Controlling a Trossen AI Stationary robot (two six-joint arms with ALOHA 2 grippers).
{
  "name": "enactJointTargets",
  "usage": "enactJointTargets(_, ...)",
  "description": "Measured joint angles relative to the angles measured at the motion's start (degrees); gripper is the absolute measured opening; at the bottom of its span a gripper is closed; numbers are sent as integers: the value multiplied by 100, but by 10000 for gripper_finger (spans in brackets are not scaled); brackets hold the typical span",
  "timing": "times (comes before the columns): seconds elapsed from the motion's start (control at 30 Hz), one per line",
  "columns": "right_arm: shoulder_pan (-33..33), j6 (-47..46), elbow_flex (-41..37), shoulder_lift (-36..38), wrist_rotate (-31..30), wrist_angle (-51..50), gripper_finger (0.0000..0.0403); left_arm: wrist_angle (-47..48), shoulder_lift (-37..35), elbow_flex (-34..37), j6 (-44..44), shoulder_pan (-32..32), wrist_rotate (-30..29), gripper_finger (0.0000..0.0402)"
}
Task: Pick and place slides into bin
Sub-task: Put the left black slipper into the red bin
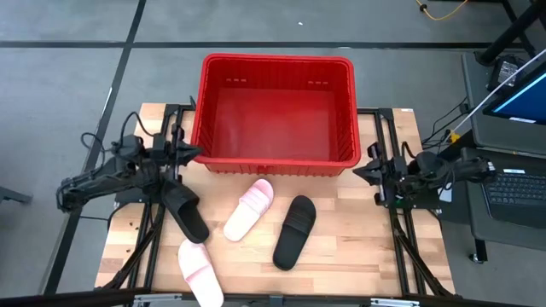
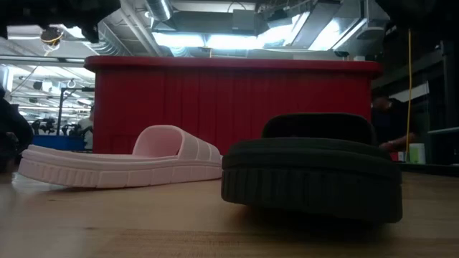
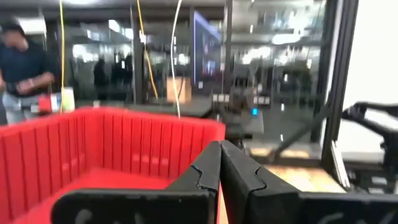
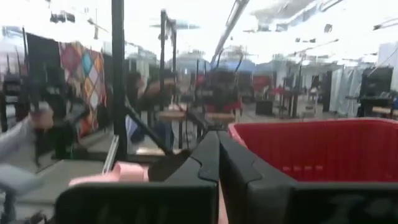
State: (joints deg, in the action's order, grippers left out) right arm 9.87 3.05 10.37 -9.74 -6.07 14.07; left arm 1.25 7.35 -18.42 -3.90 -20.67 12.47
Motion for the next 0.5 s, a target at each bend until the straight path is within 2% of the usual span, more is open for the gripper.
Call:
enactJointTargets(0.3, -2, 122, 1444, -1803, -2, -554, 6, 532, 1198, -1124, 468, 9, 570, 3)
enactJointTargets(0.5, 0, 80, 2244, -2565, 0, -1357, 6, 2912, 1761, -1981, 173, 224, 222, 2)
